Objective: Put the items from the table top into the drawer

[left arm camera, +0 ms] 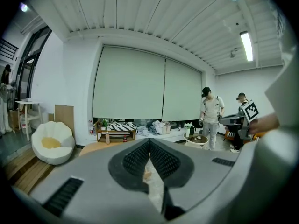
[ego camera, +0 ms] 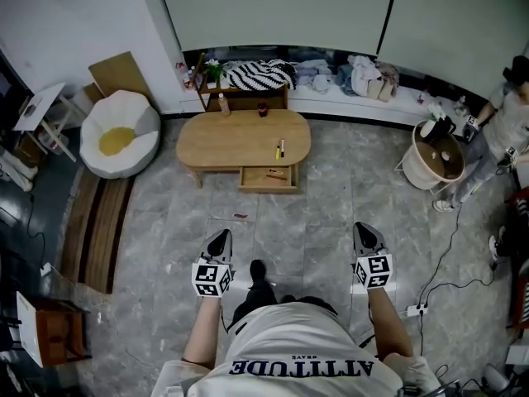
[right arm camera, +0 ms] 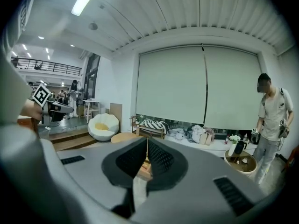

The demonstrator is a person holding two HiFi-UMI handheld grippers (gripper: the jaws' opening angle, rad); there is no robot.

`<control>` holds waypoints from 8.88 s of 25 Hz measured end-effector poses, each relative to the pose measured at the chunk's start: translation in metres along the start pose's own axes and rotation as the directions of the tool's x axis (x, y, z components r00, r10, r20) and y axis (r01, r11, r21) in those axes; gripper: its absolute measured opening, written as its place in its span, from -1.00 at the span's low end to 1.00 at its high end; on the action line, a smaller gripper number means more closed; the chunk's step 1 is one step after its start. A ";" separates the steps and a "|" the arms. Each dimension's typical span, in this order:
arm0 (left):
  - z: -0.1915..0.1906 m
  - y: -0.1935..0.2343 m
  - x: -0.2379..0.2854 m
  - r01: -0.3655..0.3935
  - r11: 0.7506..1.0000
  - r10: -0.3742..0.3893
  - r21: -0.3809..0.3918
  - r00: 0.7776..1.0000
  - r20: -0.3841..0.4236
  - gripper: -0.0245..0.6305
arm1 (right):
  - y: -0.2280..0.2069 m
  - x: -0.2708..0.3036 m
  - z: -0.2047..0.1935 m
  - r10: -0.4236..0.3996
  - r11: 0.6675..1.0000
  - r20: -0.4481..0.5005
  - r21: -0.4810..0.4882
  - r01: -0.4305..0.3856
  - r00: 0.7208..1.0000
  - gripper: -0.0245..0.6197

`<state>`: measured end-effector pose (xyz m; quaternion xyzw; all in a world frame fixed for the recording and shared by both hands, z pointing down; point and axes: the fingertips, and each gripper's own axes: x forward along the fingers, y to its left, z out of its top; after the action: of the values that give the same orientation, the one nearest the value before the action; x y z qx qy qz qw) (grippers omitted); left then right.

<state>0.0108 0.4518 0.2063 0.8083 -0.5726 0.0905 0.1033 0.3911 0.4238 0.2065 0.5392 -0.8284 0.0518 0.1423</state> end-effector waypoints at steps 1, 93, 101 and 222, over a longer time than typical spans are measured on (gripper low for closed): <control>0.002 0.005 0.006 0.004 1.000 -0.004 0.001 1.000 0.000 -0.86 | 0.001 0.006 0.002 -0.002 1.000 -0.002 0.000 0.002 1.000 -0.86; 0.053 0.197 0.476 0.014 0.999 -0.021 -0.035 0.979 -0.205 -0.86 | -0.106 0.530 0.031 0.229 0.973 -0.259 0.065 -0.219 0.939 -0.86; 0.030 0.199 0.494 0.004 0.998 -0.020 -0.059 0.962 -0.271 -0.86 | -0.110 0.559 0.012 0.262 0.965 -0.299 0.093 -0.245 0.918 -0.86; -0.377 0.269 0.600 0.056 0.949 -0.202 -0.311 0.864 -0.461 -0.86 | 0.062 0.793 -0.402 0.411 0.903 -0.639 0.381 -0.197 0.650 -0.67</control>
<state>-0.0572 -0.0775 0.7447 0.7724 -0.4792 0.1994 0.3662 0.1069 -0.1512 0.8258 0.3436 -0.7730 0.3929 0.3605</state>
